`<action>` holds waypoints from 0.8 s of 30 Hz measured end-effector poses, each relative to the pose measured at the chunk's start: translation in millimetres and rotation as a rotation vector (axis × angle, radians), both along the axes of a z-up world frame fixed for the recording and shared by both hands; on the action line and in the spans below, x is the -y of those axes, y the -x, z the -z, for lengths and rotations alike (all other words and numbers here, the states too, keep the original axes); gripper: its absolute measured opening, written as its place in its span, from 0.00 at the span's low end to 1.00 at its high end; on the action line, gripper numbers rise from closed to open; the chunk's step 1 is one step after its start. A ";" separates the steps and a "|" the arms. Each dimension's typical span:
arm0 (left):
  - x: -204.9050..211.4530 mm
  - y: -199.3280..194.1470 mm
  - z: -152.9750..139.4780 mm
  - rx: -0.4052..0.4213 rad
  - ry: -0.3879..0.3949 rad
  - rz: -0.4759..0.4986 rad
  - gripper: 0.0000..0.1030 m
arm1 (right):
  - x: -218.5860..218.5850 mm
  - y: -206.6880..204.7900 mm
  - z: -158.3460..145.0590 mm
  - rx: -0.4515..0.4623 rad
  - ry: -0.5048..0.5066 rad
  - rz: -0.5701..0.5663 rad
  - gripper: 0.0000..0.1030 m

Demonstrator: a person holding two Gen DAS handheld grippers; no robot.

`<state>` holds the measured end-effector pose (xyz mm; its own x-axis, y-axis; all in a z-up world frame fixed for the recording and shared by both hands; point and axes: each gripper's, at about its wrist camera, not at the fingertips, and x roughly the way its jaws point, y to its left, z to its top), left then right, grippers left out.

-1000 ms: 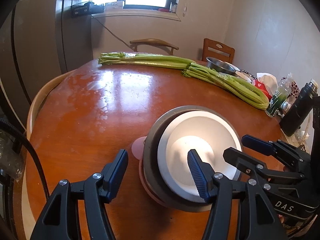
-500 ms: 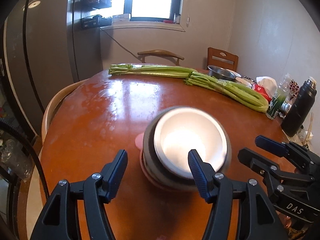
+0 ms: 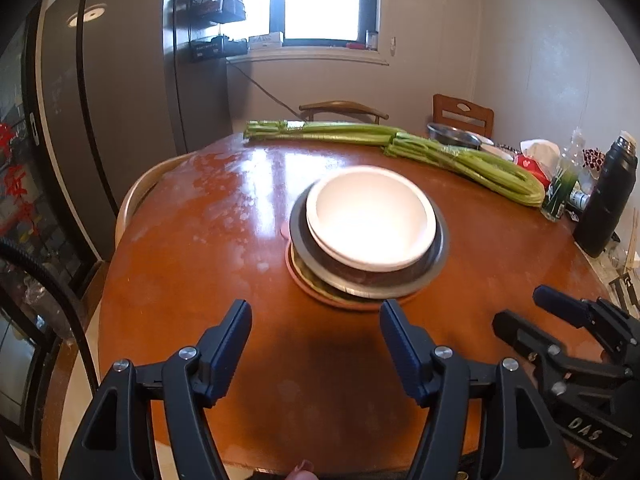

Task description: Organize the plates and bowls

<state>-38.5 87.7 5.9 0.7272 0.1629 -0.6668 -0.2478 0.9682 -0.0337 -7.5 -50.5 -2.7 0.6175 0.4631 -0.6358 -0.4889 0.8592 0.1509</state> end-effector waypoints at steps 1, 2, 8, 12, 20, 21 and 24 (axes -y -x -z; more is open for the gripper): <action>1.4 0.8 2.5 -0.005 0.001 0.002 0.64 | 1.7 1.9 -0.2 -0.001 -0.011 -0.001 0.62; 2.0 1.8 4.4 -0.009 0.002 0.001 0.64 | 3.7 4.2 0.0 -0.001 -0.018 0.000 0.62; 8.6 6.5 13.8 -0.025 0.003 0.007 0.64 | 5.3 9.7 3.0 -0.013 -0.025 0.012 0.62; 11.3 6.9 15.1 -0.027 -0.003 0.014 0.64 | 2.7 12.2 3.9 -0.015 -0.021 0.003 0.63; 11.8 5.6 18.5 -0.034 -0.002 0.012 0.64 | -0.3 12.8 8.3 -0.026 -0.016 -0.006 0.63; 12.0 5.4 18.6 -0.035 -0.002 0.013 0.64 | -0.4 12.4 8.9 -0.028 -0.015 -0.003 0.63; 12.4 6.3 20.2 -0.038 -0.002 0.016 0.64 | -1.0 11.7 9.7 -0.031 -0.016 -0.002 0.63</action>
